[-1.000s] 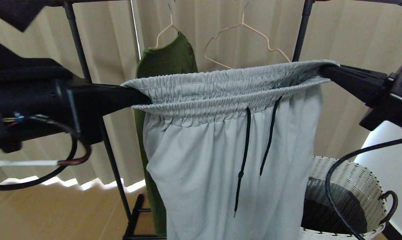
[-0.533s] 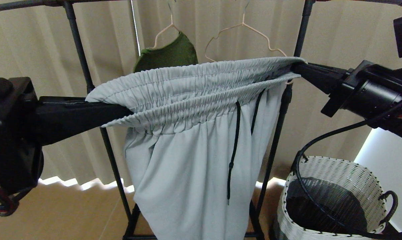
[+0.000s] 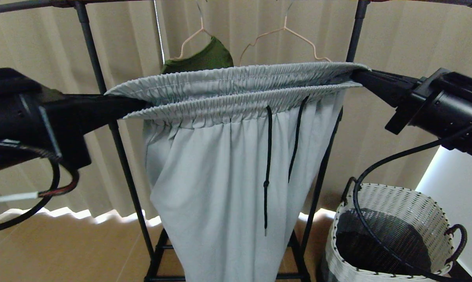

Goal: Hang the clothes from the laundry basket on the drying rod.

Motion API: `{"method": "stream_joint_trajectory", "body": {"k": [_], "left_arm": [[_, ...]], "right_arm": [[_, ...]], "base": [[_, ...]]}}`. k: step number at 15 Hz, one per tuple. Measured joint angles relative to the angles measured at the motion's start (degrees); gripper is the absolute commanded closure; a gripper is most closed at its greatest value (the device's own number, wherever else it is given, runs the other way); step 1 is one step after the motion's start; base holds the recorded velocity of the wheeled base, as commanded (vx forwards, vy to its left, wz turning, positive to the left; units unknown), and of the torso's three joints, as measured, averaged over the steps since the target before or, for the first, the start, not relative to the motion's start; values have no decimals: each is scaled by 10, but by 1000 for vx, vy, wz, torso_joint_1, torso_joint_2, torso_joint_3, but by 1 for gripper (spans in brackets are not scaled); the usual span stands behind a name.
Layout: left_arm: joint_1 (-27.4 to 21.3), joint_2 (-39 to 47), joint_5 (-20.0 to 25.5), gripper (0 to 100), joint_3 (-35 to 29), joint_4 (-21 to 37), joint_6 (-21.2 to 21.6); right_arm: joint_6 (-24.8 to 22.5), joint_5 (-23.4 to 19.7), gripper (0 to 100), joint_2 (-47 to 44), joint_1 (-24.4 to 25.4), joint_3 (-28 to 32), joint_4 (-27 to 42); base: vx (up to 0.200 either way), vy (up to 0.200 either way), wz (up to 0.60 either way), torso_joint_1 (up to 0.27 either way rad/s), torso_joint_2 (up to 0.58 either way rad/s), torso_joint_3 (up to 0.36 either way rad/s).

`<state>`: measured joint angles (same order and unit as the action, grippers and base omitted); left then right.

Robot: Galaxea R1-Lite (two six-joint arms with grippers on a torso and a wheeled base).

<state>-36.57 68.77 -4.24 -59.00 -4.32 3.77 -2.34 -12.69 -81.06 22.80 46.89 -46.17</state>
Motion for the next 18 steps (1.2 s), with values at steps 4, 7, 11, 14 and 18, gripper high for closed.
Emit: {"method": "stream_joint_trajectory", "body": {"k": [4,7,11,14,18], "left_arm": [[-3,68,-100,100,-2,-124,2],[-14,94,-108,100,9,-135,3],[-14,101,-108,100,11,-135,17],[-14,101,-108,100,11,-135,20],[-14,102,-109,100,15,-135,20]], "right_arm": [[1,1,100,41,0,-2,67],[0,1,100,75,0,-36,87],[-1,1,100,87,1,-41,85],[-1,1,100,90,1,-42,85],[-1,0,100,93,1,-45,91]], "base": [[0,0,0,0,0,0],[0,0,0,0,0,0],[0,0,0,0,0,0],[0,0,0,0,0,0],[0,0,0,0,0,0]]}}
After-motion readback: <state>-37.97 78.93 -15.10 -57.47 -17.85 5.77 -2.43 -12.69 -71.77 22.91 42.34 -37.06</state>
